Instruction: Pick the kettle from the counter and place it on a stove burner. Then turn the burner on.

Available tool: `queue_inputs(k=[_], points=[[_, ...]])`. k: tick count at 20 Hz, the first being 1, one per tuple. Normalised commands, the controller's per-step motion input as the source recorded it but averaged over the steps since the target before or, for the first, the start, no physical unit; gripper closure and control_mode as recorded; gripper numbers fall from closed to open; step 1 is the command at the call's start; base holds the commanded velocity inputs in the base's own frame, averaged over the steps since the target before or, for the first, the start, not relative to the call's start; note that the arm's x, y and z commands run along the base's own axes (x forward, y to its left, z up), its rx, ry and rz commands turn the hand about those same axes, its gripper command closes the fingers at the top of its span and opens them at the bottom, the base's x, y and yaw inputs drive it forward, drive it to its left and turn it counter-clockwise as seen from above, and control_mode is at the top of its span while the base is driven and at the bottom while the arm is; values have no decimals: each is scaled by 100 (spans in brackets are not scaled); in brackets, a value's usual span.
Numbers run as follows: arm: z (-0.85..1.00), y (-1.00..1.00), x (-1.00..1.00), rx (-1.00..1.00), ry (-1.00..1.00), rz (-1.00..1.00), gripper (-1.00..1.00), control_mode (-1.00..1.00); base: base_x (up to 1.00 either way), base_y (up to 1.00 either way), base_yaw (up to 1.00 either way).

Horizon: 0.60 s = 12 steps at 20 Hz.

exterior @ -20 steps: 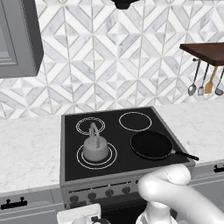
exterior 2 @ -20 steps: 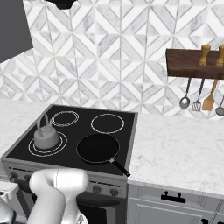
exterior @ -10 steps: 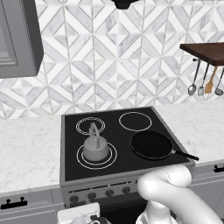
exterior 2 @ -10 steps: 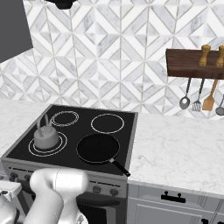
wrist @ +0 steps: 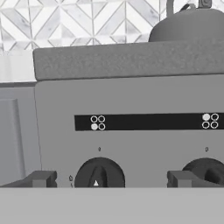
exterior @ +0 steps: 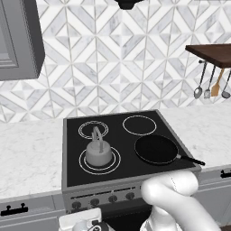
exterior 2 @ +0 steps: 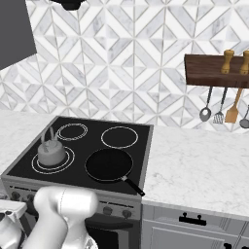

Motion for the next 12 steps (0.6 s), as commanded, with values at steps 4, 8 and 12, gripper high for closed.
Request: queue_inputs(k=[4,8,12], points=[[-22,7,13,0,0,0,-100,-100,0,0,0],[-18,7,14,0,0,0,-100,-100,0,0,0],[-14,9,14,0,0,0,-100,-100,0,0,0]])
